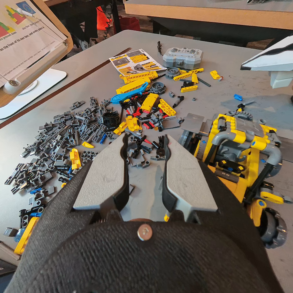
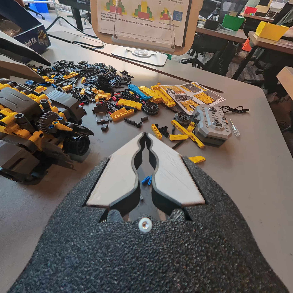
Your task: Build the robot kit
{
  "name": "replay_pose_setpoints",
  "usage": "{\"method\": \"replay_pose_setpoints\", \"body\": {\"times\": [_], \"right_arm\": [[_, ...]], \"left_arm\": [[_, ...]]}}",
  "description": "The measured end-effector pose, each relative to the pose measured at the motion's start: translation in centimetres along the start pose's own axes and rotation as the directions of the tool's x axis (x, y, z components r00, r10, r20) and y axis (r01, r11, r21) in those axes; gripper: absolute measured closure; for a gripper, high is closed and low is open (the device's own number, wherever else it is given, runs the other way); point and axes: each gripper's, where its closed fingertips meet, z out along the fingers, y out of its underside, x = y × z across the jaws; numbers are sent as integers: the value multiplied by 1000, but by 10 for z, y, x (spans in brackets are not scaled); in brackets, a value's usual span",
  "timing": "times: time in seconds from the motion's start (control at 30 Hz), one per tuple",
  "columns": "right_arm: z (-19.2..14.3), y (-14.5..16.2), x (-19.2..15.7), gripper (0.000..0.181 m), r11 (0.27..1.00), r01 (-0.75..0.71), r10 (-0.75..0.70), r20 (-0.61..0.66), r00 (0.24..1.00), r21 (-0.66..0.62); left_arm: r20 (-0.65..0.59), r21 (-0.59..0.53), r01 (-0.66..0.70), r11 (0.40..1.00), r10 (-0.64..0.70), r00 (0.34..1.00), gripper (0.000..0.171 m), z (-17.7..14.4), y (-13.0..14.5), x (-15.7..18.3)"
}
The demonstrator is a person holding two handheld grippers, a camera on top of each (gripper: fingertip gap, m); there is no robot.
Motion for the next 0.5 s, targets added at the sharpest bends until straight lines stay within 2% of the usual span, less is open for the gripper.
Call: {"method": "replay_pose_setpoints", "body": {"times": [0.23,0.5], "right_arm": [[6,7,0,181,999,15,-15,-7,1000,-49],[4,4,1,181,1000,1,-1,-3,1000,-29]], "left_arm": [[79,-47,99,994,-96,992,143,3,10,-19],[97,-64,115,991,-109,989,141,5,15,-25]]}}
